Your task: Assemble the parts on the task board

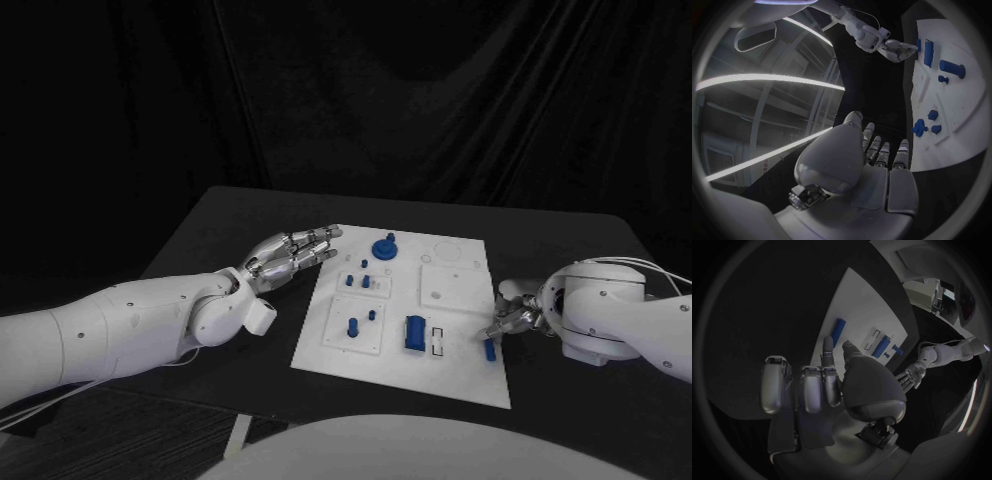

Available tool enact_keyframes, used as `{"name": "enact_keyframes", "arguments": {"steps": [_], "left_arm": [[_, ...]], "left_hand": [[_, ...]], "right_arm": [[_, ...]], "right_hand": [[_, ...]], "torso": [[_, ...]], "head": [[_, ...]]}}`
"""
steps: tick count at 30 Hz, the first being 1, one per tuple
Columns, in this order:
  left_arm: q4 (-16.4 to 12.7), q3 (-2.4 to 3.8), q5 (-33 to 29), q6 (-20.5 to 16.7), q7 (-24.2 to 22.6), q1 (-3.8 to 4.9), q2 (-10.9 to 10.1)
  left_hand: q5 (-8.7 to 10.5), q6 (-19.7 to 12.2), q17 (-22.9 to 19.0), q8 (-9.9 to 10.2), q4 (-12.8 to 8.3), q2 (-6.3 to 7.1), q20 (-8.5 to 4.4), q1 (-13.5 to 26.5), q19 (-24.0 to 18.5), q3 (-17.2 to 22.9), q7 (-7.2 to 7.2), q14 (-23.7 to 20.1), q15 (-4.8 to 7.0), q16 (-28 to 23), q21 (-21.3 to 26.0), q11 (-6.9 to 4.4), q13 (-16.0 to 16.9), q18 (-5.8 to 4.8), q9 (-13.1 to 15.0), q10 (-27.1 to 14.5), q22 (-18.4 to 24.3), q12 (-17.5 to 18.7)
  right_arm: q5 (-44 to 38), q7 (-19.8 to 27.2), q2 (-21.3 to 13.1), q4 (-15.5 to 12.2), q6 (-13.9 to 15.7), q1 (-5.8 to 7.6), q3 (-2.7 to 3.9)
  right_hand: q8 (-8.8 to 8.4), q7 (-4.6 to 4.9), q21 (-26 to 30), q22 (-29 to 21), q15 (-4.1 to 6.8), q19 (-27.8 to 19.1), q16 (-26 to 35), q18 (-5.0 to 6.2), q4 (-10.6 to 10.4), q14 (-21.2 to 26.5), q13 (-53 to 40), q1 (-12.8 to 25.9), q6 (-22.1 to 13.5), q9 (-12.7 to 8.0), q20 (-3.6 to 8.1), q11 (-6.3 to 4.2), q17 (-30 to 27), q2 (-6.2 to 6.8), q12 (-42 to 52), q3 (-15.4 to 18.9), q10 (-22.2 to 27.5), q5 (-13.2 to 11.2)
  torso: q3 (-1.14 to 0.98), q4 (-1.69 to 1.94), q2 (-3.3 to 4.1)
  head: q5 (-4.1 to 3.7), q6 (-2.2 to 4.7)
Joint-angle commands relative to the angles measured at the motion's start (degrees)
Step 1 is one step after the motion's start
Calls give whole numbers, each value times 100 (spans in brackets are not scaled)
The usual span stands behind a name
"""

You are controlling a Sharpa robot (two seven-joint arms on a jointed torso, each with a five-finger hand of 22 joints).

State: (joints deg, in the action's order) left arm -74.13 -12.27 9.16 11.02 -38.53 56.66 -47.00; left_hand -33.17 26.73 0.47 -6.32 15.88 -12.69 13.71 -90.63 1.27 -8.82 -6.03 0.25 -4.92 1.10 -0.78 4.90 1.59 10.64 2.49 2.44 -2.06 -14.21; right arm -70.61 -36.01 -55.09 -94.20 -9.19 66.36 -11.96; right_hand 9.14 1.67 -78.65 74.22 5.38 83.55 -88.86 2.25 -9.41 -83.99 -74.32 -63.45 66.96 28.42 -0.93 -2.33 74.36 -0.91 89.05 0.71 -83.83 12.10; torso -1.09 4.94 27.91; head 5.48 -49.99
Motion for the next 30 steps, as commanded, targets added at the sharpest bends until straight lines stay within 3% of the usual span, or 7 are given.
{"name": "enact_keyframes", "arguments": {"steps": [1,17,19,20,27,29,30], "left_arm": [[5,6,98,-12,-369,-7,5],[30,6,107,66,-221,-11,20],[34,6,108,75,-204,-11,22],[36,6,108,78,-198,-11,24],[62,6,108,109,-167,-17,41],[70,6,108,120,-155,-20,44],[74,6,108,127,-149,-24,45]], "left_hand": [[-79,-1,3,-80,49,50,-28,-39,6,195,27,52,26,36,-11,-25,40,-21,60,3,-8,-109],[-72,-42,2,-80,51,46,-12,-33,-1,204,12,48,6,31,-6,-10,35,-27,55,-17,5,-78],[-71,-49,1,-80,51,45,-10,-33,-2,206,9,47,2,29,-5,-5,35,-27,54,-19,7,-73],[-71,-54,1,-81,50,43,-6,-33,-6,209,6,47,-2,30,-3,-1,35,-29,54,-21,12,-72],[-72,-74,1,-80,47,36,2,-36,-8,219,0,46,-10,27,-1,7,34,-31,51,-25,14,-65],[-72,-74,1,-80,47,36,2,-36,-8,219,0,46,-10,27,-1,7,34,-31,51,-25,14,-65],[-73,-77,1,-81,45,32,6,-38,-8,224,-2,46,-13,28,-1,11,34,-32,51,-26,15,-63]], "right_arm": [[-57,-107,22,27,76,-29,2],[-57,-114,171,121,18,-164,2],[-58,-114,188,105,58,-181,2],[-58,-114,193,99,77,-186,2],[-59,-106,222,30,433,-209,2],[-58,-100,228,11,567,-213,2],[-43,-95,232,-1,654,-215,2]], "right_hand": [[-73,34,6,1227,-3,279,-114,38,-42,-601,-1568,177,41,-71,0,59,1564,-18,95,33,-617,-72],[-335,83,129,1191,-50,244,-114,62,501,-601,-1568,-394,-150,-308,-39,87,1564,53,95,-247,-617,748],[-367,95,157,1183,-56,235,-114,68,609,-601,-1568,-513,-192,-334,-45,96,1564,70,95,-312,-617,856],[-411,113,193,1173,-61,222,-114,75,755,-601,-1568,-691,-263,-364,-50,108,1564,98,95,-400,-617,1053],[-421,160,252,1158,-100,205,-114,86,1100,-601,-1568,-984,-266,-410,-83,157,1564,125,95,-677,-617,1605],[-411,166,262,1156,-102,202,-114,88,1173,-601,-1568,-1034,-253,-411,-86,163,1564,120,95,-747,-617,1636],[-396,174,276,1153,-104,198,-114,91,1272,-601,-1568,-1097,-238,-409,-88,171,1564,109,95,-864,-617,1475]], "torso": [[0,1,1],[0,2,1],[0,1,2],[0,0,2],[-2,1,2],[-1,1,3],[-1,1,2]], "head": [[2,-1],[22,-1],[23,-1],[23,-1],[26,-1],[32,-1],[38,-1]]}}
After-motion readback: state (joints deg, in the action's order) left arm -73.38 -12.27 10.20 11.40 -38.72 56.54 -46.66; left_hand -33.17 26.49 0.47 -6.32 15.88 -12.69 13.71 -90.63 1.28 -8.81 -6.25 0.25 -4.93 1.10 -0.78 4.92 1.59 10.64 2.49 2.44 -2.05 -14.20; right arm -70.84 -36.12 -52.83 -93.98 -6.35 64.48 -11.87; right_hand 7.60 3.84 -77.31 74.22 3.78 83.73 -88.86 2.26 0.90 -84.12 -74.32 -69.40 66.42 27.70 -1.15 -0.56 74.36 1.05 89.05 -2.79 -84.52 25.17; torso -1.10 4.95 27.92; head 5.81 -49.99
